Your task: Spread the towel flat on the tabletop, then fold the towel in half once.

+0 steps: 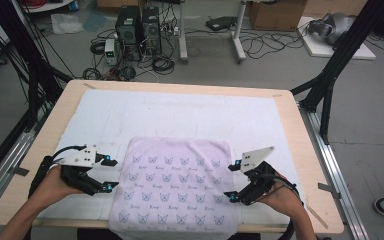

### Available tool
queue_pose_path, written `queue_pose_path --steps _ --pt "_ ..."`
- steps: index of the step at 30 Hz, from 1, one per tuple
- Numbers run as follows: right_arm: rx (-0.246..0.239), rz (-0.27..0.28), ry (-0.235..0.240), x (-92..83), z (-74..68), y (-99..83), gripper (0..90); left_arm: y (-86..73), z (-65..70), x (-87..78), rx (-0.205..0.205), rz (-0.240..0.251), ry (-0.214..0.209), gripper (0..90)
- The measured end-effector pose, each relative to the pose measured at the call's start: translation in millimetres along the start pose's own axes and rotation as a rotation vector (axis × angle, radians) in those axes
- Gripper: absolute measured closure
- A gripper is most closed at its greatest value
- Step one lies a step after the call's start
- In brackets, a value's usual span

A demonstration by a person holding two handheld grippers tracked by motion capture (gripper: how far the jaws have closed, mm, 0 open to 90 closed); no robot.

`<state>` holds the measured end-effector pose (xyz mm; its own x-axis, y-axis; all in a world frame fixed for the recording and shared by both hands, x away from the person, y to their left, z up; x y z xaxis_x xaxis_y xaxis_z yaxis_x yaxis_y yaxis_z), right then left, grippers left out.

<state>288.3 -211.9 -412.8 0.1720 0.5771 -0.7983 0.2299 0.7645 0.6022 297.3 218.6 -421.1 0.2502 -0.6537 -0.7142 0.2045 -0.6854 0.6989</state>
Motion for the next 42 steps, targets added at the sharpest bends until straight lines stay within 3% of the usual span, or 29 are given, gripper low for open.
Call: queue_pose_path --steps 1,4,6,9,13,18,30,42 --pt "0.02 0.054 -0.027 -4.4 2.2 1.1 1.7 -1.1 -0.8 -2.8 -0.014 0.024 0.021 16.3" --pt "0.074 0.199 -0.13 -17.6 11.5 1.3 0.6 -4.4 -3.8 -12.3 -0.057 0.13 0.079 1.9" --pt "0.116 0.294 -0.178 -27.0 17.0 -1.4 0.6 -7.1 -6.1 -20.2 -0.09 0.206 0.071 1.7" --pt "0.158 0.407 -0.228 -37.9 21.4 -8.1 0.6 -10.3 -10.7 -33.4 -0.139 0.322 0.103 1.7" --pt "0.165 0.481 -0.284 -45.7 23.5 -17.3 0.6 -15.4 -15.8 -40.9 -0.18 0.378 0.129 1.7" --pt "0.168 0.502 -0.305 -45.1 20.9 -26.3 0.6 -20.6 -16.7 -40.1 -0.185 0.41 0.158 1.7" --pt "0.187 0.518 -0.304 -44.5 21.3 -31.6 0.6 -25.8 -16.1 -39.0 -0.187 0.43 0.169 1.7" --pt "0.192 0.509 -0.307 -47.6 21.8 -33.5 0.6 -21.2 -17.3 -37.2 -0.161 0.4 0.165 1.8"
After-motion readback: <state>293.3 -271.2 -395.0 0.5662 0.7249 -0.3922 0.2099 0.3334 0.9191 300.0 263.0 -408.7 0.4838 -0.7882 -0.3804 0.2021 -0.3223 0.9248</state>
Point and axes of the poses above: each handheld gripper's, and its own axes: x roughly forward along the jaws, y roughly out of its top, z roughly to its right, the point moved 5 cm from there along x, roughly forward along the jaws, and after that the axes turned 11 degrees about -z, right-handed, at the moved point
